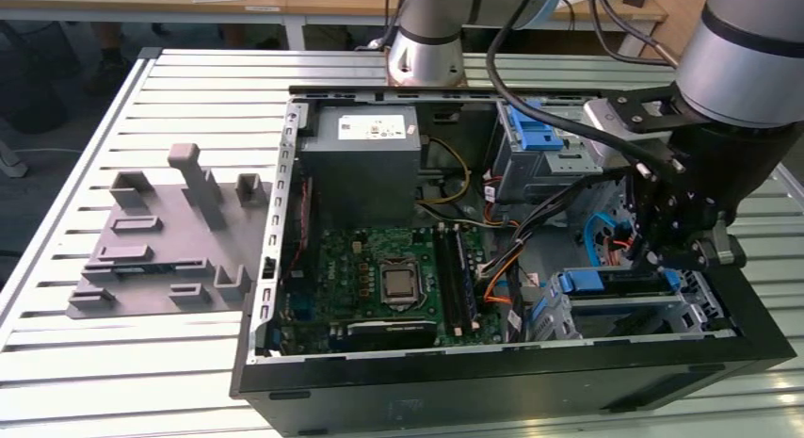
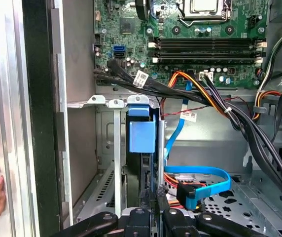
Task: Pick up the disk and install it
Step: 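Insert the first disk wire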
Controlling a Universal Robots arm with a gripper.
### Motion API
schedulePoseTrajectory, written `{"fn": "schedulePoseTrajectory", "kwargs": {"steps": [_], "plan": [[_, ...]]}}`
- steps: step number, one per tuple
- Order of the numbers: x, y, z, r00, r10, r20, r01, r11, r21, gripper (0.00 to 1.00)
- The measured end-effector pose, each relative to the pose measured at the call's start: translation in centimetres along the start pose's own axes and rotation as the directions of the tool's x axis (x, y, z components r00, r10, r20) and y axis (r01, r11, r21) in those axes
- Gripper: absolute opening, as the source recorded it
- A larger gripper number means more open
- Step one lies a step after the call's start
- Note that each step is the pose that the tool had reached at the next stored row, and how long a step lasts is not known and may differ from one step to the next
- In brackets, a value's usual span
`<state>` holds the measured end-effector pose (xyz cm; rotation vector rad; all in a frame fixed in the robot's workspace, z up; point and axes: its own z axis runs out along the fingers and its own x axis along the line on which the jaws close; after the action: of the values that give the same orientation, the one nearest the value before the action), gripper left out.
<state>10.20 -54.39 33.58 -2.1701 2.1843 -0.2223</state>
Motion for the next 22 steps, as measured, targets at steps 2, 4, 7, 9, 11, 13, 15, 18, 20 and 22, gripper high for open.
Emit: {"fn": "schedulePoseTrajectory", "kwargs": {"steps": [2,4,7,9,11,13,15,18,20,22], "plan": [[-0.01,0.02,0.07,1.0000,0.001,0.0023,-0.001,1.0000,0.0002,0.16],[-0.01,0.03,0.13,1.0000,0.001,0.0031,-0.001,1.0000,0.0001,0.16],[0.02,0.05,0.21,1.0000,0.002,0.0046,-0.002,1.0000,0.0001,0.16],[0.05,0.05,0.23,1.0000,0.003,0.0049,-0.003,1.0000,0.0000,0.16],[0.06,0.05,0.26,1.0000,0.005,0.0047,-0.005,1.0000,-0.0002,0.16],[0.11,0.05,0.28,1.0000,0.008,0.0050,-0.008,1.0000,-0.0003,0.16],[0.18,0.06,0.30,0.9999,0.009,0.0056,-0.009,1.0000,-0.0004,0.16],[0.22,0.06,0.33,0.9999,0.009,0.0063,-0.009,1.0000,-0.0004,0.16],[0.25,0.06,0.35,0.9999,0.010,0.0066,-0.010,1.0000,-0.0005,0.16],[0.27,0.06,0.37,0.9999,0.011,0.0068,-0.011,0.9999,-0.0005,0.16]]}}
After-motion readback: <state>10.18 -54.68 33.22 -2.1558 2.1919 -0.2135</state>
